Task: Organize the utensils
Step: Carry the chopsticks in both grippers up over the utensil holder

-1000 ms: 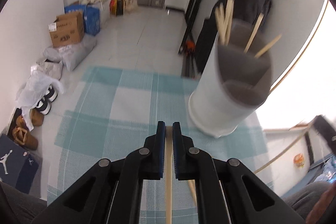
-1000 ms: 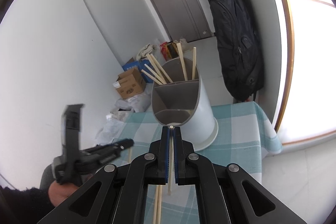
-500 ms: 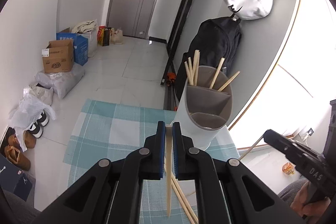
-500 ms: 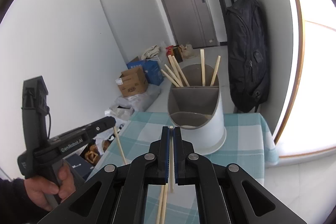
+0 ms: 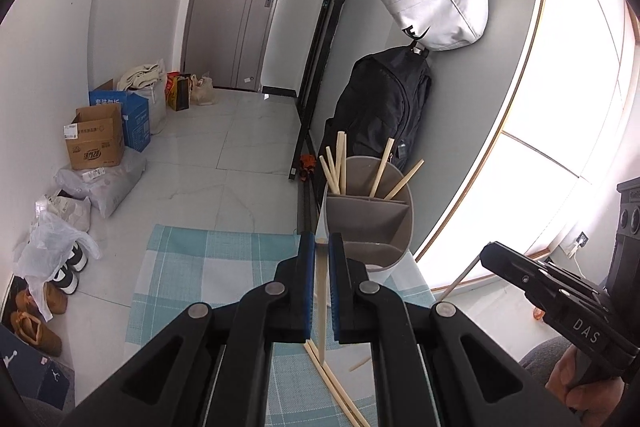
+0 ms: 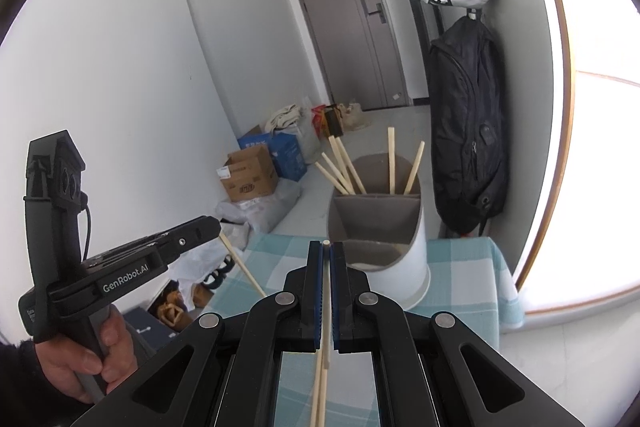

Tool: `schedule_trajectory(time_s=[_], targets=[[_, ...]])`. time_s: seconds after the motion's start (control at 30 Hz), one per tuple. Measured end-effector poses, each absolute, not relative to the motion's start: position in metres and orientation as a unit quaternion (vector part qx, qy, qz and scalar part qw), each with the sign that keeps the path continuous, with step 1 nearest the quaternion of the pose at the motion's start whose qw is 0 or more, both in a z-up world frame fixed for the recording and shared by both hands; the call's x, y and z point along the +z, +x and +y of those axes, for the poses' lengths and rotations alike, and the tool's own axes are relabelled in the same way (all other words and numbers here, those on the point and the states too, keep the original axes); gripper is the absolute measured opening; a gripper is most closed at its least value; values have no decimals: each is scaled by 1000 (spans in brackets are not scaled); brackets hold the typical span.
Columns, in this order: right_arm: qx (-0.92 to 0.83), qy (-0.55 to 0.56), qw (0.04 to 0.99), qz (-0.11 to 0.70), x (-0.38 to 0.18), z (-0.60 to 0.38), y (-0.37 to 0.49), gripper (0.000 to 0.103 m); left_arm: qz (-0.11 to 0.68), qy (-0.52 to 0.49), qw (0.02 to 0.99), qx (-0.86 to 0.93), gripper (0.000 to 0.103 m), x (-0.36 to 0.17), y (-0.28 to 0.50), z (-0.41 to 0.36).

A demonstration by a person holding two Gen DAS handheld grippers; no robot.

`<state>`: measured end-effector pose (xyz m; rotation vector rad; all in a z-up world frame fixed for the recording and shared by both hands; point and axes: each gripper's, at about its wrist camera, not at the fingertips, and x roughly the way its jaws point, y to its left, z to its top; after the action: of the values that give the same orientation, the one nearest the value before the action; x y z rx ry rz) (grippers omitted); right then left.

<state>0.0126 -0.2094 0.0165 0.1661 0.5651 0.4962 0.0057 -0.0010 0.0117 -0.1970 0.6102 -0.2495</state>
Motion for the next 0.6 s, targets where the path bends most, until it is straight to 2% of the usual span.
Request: schedule_trajectory(time_s=[0.6], targets=[[235,106,941,220,121,-242,62,2,260,-124,944,-162,2,108,44,-14]])
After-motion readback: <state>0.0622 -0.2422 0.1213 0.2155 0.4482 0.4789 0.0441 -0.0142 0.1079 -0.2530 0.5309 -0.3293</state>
